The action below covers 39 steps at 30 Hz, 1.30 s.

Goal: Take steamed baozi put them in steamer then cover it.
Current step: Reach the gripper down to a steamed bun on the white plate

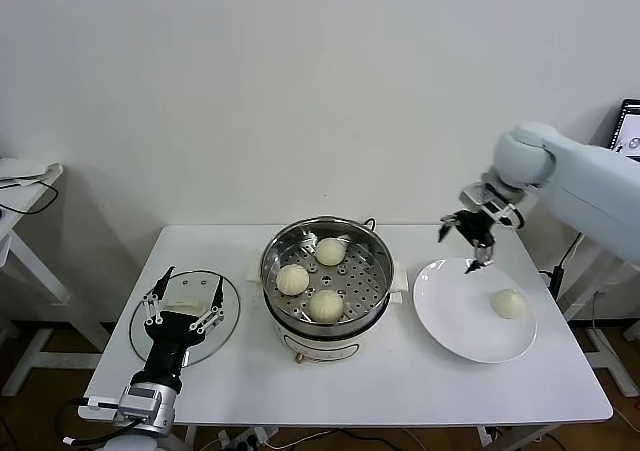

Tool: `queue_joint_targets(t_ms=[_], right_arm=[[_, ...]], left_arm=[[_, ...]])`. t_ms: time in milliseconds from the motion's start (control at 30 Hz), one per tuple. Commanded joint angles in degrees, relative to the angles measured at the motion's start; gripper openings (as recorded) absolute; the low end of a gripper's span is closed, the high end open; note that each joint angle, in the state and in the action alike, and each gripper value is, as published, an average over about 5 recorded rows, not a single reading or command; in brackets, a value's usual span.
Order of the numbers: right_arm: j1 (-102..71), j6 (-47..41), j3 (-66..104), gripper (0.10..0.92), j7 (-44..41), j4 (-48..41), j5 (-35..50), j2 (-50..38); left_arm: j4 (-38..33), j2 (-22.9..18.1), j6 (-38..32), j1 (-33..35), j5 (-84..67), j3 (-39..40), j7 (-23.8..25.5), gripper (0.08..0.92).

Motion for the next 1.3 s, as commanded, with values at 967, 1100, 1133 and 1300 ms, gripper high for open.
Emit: queue_joint_targets(t_ms=[967, 1100, 1133, 1300], right_arm=[[-27.3, 5.24, 31.57, 0.823, 2.03, -23.61, -26.25, 4.66], [-27.83, 5.63, 32.71, 0.823, 2.51, -24.63, -27.19, 5.46], [-27.91, 5.8, 32.92, 0.823, 2.67, -24.87, -27.43, 5.62], [-28.42, 6.54, 34.36, 0.823, 3.41, -25.93, -28.89, 6.36]], left_arm=[[0.87, -0.34, -0.05, -0.25, 0.39, 0.27, 0.02, 0.823], [0.87, -0.38, -0.07, -0.2, 0.5, 0.32, 0.01, 0.823], [0.87, -0.38, -0.08, -0.19, 0.52, 0.32, 0.01, 0.823], [0.95, -0.39, -0.19, -0.13, 0.61, 0.29, 0.01, 0.823]])
